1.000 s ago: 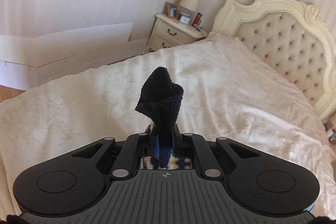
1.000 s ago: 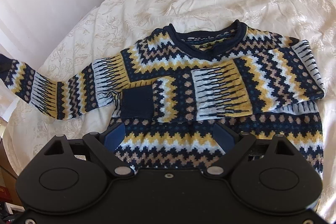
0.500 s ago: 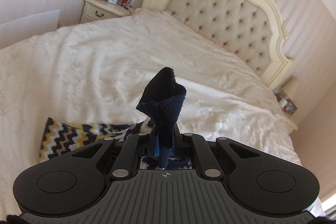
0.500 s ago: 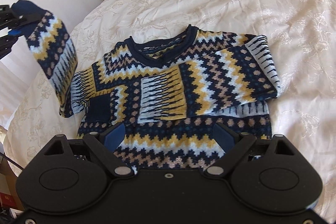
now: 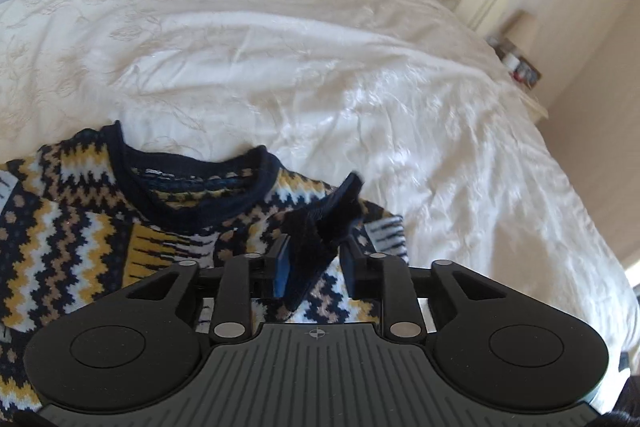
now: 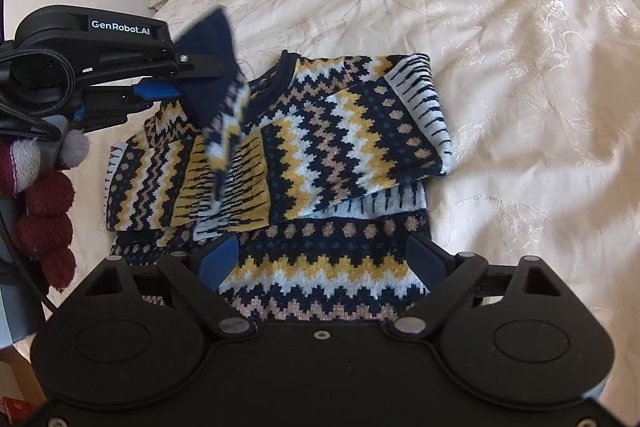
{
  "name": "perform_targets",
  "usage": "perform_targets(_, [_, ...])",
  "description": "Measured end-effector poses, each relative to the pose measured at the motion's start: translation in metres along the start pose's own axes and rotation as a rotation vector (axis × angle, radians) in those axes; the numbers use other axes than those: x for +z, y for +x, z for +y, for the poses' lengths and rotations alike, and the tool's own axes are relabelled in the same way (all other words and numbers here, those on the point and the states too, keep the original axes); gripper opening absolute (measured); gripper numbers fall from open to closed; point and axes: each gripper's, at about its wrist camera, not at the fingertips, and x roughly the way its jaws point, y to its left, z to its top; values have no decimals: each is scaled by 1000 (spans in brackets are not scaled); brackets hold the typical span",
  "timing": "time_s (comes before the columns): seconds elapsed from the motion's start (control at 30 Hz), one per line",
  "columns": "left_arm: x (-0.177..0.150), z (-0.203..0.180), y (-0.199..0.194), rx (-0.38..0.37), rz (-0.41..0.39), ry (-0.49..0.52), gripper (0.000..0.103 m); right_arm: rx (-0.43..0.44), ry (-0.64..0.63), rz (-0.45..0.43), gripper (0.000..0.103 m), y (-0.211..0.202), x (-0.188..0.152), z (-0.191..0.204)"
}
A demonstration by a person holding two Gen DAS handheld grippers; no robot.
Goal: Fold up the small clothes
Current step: 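Lift the cuff and fold it across the body with the left gripper, then release the cuff onto the folded sleeve and open the left gripper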
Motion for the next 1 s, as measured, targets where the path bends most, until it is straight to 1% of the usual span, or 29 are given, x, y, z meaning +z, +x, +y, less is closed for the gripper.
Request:
perform_targets(0.13, [-12, -24, -7, -25, 0, 167, 40, -16, 15, 1, 92, 5, -1, 0])
perform_targets(0.2, [-18, -24, -13, -30, -5, 233, 43, -27, 23, -1, 92, 8, -1, 0])
perform_targets(0.3, [-26, -9, -24, -7, -9, 274, 43, -43, 33, -9, 92, 13, 3, 1])
perform_targets(0.4, [-30, 20, -27, 50, 8, 249, 43, -52, 33, -27, 92, 19, 11, 4])
perform_targets(0.47, [-32, 45, -26, 105, 31, 218, 44, -53, 28, -39, 92, 23, 19, 5])
perform_targets(0.53, [-31, 76, -25, 176, 59, 176, 43, -59, 23, -45, 92, 28, 28, 6])
perform_targets(0.73, [-22, 156, -24, 336, 85, 44, 43, -58, 12, -45, 91, 48, 51, 5])
perform_targets(0.8, [-18, 177, -19, 376, 95, 5, 43, -50, 11, -31, 91, 57, 57, 4])
perform_targets(0.87, [-15, 195, -12, 404, 105, -24, 43, -59, 2, -22, 91, 65, 61, 4])
perform_targets(0.93, [-11, 211, -5, 425, 115, -55, 43, -67, -6, -8, 90, 73, 65, 4])
perform_targets(1.0, [-9, 224, 3, 429, 122, -96, 43, -68, -12, 3, 86, 79, 67, 3])
